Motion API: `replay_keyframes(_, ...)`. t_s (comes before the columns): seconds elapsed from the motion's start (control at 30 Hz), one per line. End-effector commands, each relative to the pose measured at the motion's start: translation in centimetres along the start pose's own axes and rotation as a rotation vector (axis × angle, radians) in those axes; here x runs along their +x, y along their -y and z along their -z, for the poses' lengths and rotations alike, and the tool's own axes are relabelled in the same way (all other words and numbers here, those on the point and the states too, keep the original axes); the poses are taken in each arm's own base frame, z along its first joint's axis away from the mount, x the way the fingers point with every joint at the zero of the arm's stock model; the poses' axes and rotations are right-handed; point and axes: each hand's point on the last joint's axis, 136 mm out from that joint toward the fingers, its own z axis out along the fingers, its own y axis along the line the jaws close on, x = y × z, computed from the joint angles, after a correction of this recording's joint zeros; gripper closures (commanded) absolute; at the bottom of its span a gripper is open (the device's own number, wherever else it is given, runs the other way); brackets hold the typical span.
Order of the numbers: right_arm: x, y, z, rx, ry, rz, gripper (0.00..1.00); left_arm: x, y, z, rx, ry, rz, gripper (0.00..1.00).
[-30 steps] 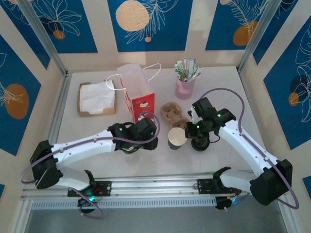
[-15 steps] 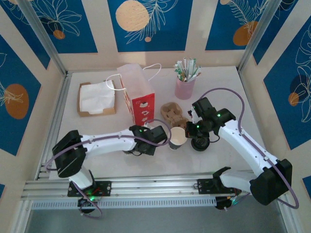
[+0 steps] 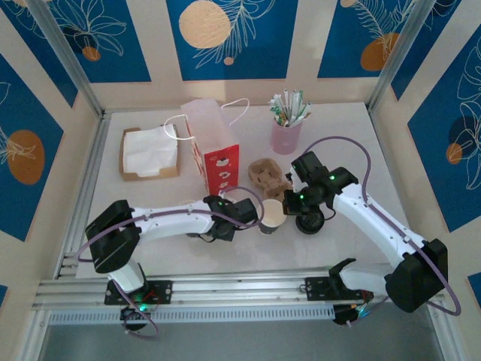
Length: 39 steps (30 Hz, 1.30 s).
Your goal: Pack the takeout coffee
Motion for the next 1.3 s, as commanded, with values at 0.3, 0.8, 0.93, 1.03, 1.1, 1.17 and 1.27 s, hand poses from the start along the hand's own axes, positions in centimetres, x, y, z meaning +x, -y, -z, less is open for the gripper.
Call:
replay_keyframes(0.3, 0.9, -1.7, -1.3, 0.000, -0.057, 0.037, 1.00, 1.6, -4.6, -1.3, -0.120, -0.018, 0.031, 0.61)
replay_keyframes(0.8, 2.4, -4.0, -2.6, 0.072, -0.135, 0.122, 0.98, 3.3, -8.9, -1.5, -0.118, -0.007, 0.129, 0.61)
replay_keyframes(0.93, 2.5, -4.2, -2.6, 0.076, -0.139, 0.125, 0.81, 2.8, -7.9, -1.0, -0.059, 0.007, 0.139, 0.60)
replay_keyframes(1.03, 2.4, -4.1, -2.4, 0.082, -0.135, 0.126, 0.72, 2.1, -7.1, -0.4, -0.004, 0.024, 0.148, 0.58)
replay_keyframes(1.1, 2.2, -4.0, -2.1, 0.092, -0.127, 0.126, 0.68, 1.7, -6.6, 0.1, 0.030, 0.035, 0.152, 0.56)
replay_keyframes(1.17, 1.9, -3.9, -1.5, 0.101, -0.105, 0.126, 0.62, 1.1, -6.1, 1.0, 0.071, 0.054, 0.155, 0.54)
replay_keyframes(1.27, 1.3, -3.7, 0.0, 0.107, -0.053, 0.119, 0.52, 0.2, -5.4, 2.4, 0.129, 0.090, 0.165, 0.50)
